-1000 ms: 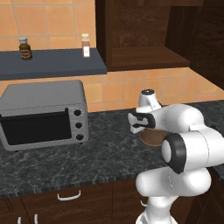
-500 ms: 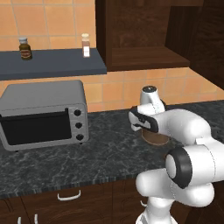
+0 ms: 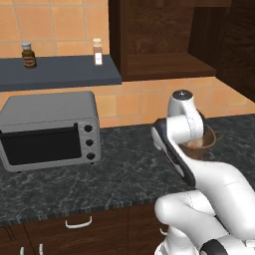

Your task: Open the cabinet, pick up the bread from the cabinet and place it in the basket. Then move the basket to the dining counter.

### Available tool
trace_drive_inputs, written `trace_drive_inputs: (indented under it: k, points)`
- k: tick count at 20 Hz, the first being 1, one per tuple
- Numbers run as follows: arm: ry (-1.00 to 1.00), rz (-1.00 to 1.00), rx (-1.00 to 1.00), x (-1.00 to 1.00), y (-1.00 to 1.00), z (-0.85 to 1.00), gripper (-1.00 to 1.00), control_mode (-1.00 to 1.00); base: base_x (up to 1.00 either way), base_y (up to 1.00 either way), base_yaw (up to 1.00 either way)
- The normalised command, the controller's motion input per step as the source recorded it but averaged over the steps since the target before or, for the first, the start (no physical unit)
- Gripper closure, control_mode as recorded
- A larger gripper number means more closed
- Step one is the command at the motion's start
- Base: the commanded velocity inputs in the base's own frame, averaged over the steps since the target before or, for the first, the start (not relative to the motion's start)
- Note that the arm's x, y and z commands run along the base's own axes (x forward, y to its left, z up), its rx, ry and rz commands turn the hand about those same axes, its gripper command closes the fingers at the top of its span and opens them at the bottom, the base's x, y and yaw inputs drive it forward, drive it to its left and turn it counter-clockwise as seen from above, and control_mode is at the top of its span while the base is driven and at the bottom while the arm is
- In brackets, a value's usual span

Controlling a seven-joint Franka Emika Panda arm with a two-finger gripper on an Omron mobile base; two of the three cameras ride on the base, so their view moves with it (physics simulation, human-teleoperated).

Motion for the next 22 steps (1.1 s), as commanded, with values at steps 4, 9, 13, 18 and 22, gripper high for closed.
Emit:
trace_drive_inputs:
  k: [4,9,13,18,22]
  points:
    - [0.0,0.0,0.0,-1.0,0.28,1.0,1.0,-1.0,0.0,0.0,0.0]
    - [0.05,0.0,-0.04,-0.97,0.27,0.93,1.0,-1.0,0.0,0.0,0.0]
    - [0.0,0.02,0.0,-0.71,0.41,0.64,1.0,-1.0,0.0,0.0,0.0]
    - [0.0,0.08,-0.1,-0.35,0.39,0.19,1.0,-1.0,0.0,0.0,0.0]
    - [0.0,0.0,0.0,-0.1,0.0,0.0,1.0,-1.0,0.0,0.0,0.0]
